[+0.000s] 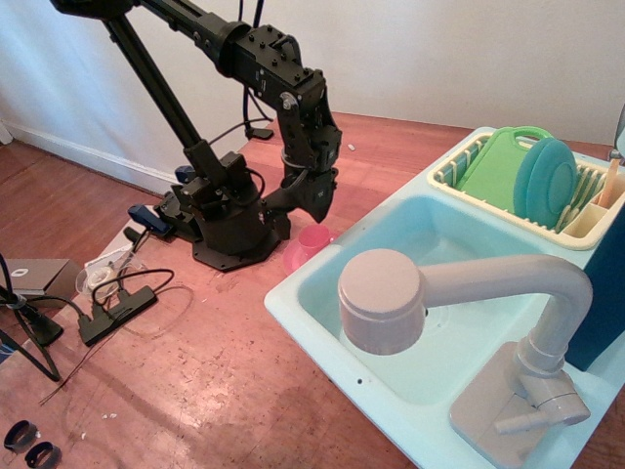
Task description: Put cup from anywhere into sink
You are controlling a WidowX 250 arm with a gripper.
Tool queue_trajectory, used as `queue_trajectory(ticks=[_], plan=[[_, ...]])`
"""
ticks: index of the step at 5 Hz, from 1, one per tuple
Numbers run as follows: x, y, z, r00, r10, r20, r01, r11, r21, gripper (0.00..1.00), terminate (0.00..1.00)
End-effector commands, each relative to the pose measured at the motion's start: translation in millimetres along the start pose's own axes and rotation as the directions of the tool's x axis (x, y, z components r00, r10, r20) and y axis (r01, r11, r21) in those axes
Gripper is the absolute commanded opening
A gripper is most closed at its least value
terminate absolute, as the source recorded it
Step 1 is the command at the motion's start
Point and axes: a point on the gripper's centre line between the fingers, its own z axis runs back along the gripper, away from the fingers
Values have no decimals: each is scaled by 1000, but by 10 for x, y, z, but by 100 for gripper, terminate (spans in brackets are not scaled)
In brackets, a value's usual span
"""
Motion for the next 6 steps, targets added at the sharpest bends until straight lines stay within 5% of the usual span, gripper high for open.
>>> queue_trajectory(ticks=[1,5,6], plan=[[0,0,0,1000,0,0,0,1000,0,100,0],[-32,-204,-941,998,50,41,-48,998,-51,100,0],[-93,-182,-851,996,70,57,-68,997,-28,0,0]])
